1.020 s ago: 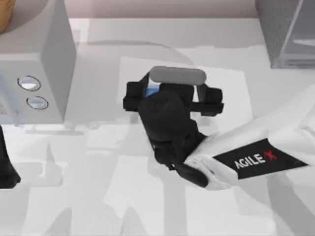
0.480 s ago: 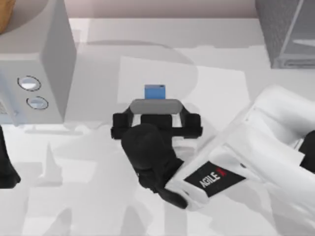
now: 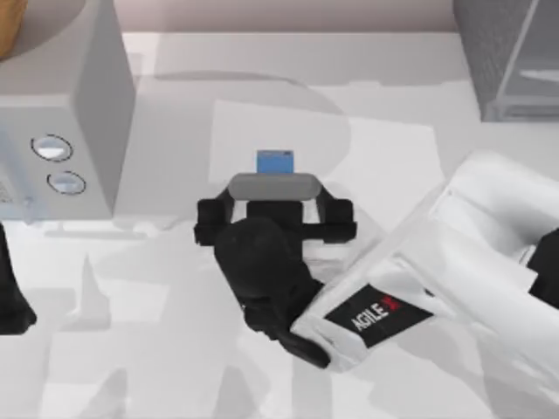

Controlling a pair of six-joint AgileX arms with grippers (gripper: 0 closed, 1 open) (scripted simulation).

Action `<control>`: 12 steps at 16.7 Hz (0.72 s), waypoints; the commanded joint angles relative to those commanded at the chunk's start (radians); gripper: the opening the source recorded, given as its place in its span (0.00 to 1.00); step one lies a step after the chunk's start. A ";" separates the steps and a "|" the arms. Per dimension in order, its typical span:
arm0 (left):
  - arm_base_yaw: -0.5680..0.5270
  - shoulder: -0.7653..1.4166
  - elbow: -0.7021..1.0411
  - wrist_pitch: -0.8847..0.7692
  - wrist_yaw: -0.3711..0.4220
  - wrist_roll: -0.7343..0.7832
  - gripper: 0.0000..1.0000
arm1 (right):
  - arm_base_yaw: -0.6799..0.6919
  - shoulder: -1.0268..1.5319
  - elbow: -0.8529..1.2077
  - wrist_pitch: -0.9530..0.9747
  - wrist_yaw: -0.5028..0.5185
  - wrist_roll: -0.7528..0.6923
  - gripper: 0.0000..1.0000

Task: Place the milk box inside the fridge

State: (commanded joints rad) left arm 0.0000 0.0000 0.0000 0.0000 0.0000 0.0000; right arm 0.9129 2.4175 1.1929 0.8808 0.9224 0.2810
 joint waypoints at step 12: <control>0.000 0.000 0.000 0.000 0.000 0.000 1.00 | -0.077 0.096 0.152 -0.022 -0.074 -0.042 0.92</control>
State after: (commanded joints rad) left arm 0.0000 0.0000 0.0000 0.0000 0.0000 0.0000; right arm 0.8356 2.5135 1.3447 0.8584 0.8489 0.2393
